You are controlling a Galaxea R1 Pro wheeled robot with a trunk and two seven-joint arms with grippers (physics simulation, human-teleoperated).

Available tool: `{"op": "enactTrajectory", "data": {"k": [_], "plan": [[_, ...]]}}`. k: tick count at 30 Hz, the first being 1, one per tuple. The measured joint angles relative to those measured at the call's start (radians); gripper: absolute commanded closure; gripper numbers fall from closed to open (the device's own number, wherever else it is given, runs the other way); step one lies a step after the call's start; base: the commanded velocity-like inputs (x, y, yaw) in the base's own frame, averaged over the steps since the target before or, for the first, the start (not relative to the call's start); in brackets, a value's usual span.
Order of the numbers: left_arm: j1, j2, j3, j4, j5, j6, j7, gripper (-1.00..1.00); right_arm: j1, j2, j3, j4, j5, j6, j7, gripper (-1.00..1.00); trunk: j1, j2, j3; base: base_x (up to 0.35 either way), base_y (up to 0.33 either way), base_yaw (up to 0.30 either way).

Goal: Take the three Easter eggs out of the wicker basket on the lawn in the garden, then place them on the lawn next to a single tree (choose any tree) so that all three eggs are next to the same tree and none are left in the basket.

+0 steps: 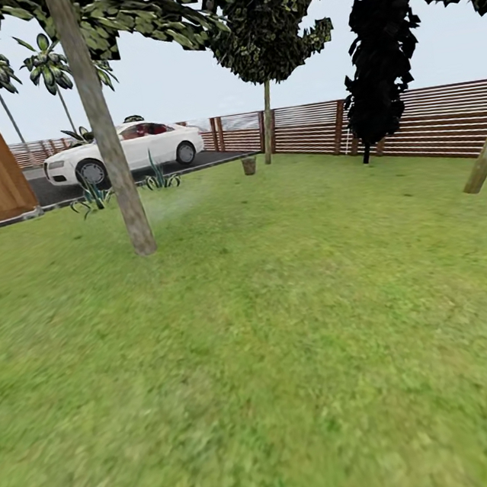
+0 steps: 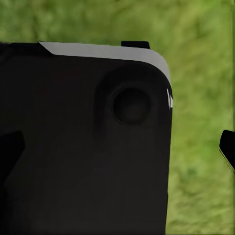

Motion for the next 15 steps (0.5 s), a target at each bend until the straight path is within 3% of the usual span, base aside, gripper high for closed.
{"op": "enactTrajectory", "data": {"k": [15], "plan": [[0.000,0.000,0.000,0.000,0.000,0.000,0.000,-1.00,0.000,-0.004,0.001,0.000,-0.001,0.001,0.000,-1.00,0.000,0.000,0.000,0.340,0.000,0.000]]}}
